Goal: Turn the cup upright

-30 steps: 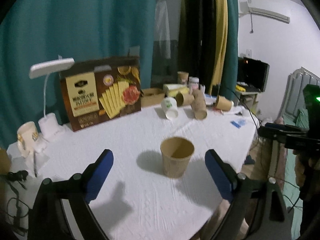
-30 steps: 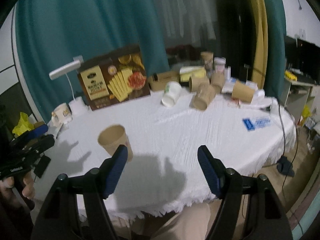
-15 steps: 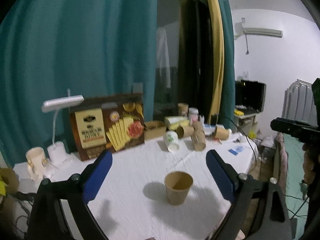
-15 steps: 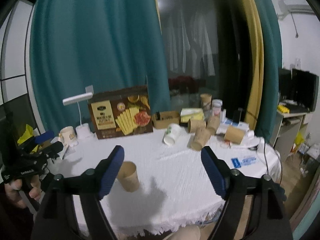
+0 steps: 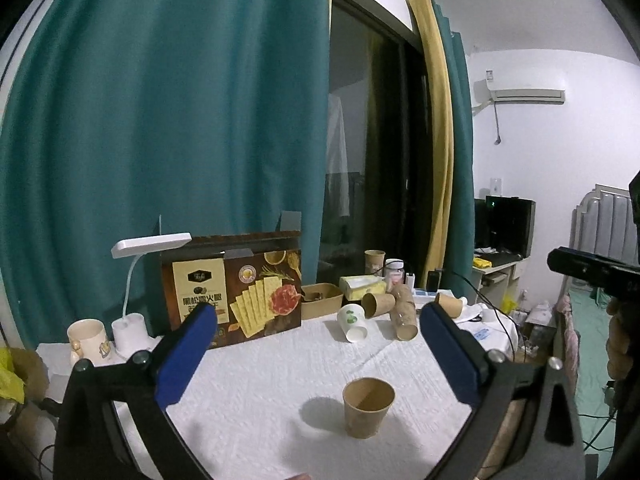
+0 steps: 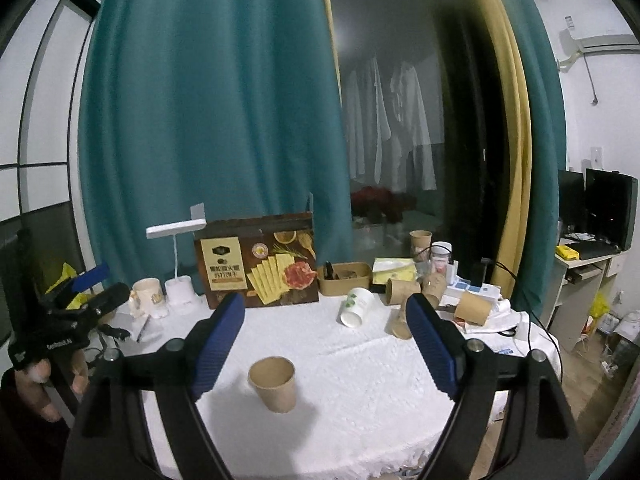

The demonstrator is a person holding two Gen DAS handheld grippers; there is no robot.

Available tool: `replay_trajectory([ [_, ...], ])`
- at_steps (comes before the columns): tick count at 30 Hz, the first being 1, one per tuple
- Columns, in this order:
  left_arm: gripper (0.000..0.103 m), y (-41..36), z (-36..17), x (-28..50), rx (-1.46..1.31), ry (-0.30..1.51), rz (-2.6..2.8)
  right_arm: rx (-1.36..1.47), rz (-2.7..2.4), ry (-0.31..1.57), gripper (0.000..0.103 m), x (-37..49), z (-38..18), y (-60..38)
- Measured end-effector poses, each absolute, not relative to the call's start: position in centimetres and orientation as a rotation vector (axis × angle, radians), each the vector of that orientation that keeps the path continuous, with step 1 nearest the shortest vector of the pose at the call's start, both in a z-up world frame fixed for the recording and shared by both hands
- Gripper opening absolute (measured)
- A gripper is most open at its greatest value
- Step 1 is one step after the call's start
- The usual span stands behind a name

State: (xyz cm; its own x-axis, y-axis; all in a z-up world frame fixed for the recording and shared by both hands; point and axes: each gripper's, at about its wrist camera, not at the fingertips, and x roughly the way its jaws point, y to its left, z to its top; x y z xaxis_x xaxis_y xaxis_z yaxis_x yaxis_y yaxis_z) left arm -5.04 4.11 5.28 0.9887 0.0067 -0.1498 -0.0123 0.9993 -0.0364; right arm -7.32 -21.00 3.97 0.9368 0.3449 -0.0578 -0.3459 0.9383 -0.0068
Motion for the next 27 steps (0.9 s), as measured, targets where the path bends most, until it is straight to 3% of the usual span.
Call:
replay_trajectory([
  [27,0.102,7.6,3.5,-3.2,-0.104,0.201,0.023,-0.023,0.409,0.131,0.081,-3.4,2.5,-17.2],
])
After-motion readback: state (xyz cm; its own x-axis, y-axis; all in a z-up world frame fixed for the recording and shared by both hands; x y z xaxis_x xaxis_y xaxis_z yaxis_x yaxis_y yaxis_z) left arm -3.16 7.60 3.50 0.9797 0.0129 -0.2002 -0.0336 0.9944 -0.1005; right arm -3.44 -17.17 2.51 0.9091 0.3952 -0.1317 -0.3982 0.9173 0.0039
